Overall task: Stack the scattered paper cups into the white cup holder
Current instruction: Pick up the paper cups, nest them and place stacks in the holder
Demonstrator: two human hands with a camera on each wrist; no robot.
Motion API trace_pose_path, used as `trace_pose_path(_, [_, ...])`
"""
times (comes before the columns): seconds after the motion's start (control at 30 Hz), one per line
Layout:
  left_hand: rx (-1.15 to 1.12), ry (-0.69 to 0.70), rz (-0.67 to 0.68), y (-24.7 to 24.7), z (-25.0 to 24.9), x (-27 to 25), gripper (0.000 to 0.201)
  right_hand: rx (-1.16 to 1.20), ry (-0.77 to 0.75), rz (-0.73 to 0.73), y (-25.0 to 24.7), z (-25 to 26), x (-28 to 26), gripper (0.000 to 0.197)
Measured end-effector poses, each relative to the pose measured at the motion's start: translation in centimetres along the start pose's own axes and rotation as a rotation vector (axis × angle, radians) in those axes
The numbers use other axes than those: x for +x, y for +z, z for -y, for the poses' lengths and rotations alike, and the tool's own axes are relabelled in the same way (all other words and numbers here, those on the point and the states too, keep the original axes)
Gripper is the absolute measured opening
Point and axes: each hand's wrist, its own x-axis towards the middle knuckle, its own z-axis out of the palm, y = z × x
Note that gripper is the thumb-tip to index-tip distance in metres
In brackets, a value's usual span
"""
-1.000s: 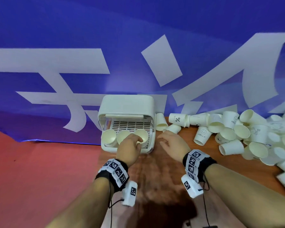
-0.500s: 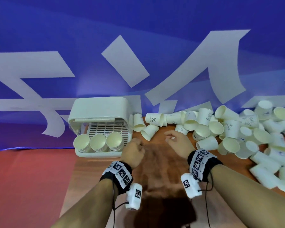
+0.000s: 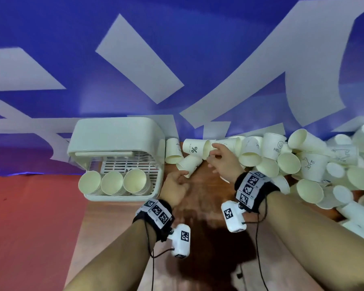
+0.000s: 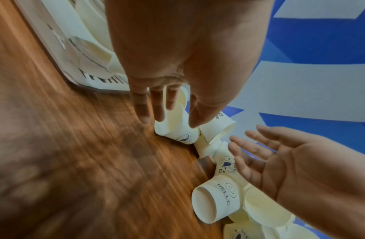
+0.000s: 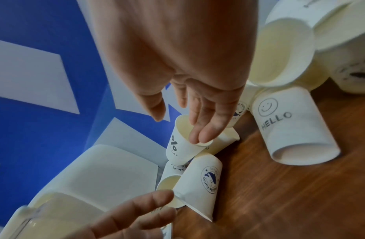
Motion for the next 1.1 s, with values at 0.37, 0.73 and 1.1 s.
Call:
trace_pose_path(0.37, [-0.150,-0.121,0.031,0.9,1.0,2.4,0.041,0.098,0.115,-0.010,2.3,-0.2,4.0,0.008])
trace_pose_path(0.73, [-0.205,-0.160,-0.126,0.2,0.3,0.7,0.019,0.146,0.110,-0.047,1.1,0.5,1.9,0.009])
trace_pose_path(1.1, [-0.117,0.042,-0.224,-3.2,-2.3,-3.7,0.022,0.072,-0.055,-0.121,-0.5,3.6,-3.9,0.013])
